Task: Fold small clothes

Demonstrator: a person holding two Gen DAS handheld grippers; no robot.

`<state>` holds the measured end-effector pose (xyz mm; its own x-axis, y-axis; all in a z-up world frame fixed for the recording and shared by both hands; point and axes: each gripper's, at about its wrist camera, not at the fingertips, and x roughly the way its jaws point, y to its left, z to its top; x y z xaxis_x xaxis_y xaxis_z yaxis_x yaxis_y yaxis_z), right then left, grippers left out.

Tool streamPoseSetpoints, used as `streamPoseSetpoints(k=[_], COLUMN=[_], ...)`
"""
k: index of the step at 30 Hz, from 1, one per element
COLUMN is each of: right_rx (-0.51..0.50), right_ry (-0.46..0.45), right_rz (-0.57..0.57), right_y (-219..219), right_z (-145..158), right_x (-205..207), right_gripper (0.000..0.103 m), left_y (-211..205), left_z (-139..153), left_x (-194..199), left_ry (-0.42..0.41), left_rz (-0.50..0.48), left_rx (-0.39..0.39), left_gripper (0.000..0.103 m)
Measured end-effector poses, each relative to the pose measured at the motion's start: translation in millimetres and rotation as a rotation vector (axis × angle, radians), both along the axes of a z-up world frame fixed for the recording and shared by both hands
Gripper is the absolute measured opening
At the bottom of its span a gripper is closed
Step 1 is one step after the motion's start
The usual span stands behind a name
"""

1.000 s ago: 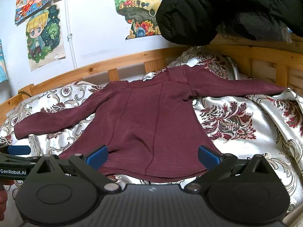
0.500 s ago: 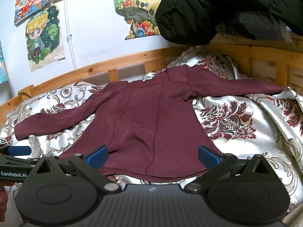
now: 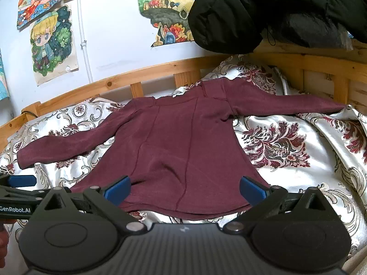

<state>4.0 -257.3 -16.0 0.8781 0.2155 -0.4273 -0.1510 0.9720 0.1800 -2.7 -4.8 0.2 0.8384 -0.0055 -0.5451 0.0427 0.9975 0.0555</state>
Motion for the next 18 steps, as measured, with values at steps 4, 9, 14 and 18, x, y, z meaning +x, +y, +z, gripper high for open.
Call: streamPoseSetpoints(k=[4,9,14,18], right_rx=[-0.001,-0.015,-0.004,-0.004], right_ry=[0.009,0.057,0.067,0.089], right_rz=[0.002,0.004,0.002,-0.004], right_y=[0,2,0,-1], right_z=[-1,-4,-4,-5], right_x=[1,7,7,10], right_gripper=[0.103,0.103,0.103,0.103], left_y=[0,2,3,6], left_z=[0,-1,-3,-5], left_x=[0,2,2,3], left_ry=[0.001,0.015,0.028,0.056], left_rz=[0.0,0.001,0.005,0.008], left_rx=[-0.003,-0.017,-0.018,-0.041], left_gripper=[0.102,0.102,0.102,0.102])
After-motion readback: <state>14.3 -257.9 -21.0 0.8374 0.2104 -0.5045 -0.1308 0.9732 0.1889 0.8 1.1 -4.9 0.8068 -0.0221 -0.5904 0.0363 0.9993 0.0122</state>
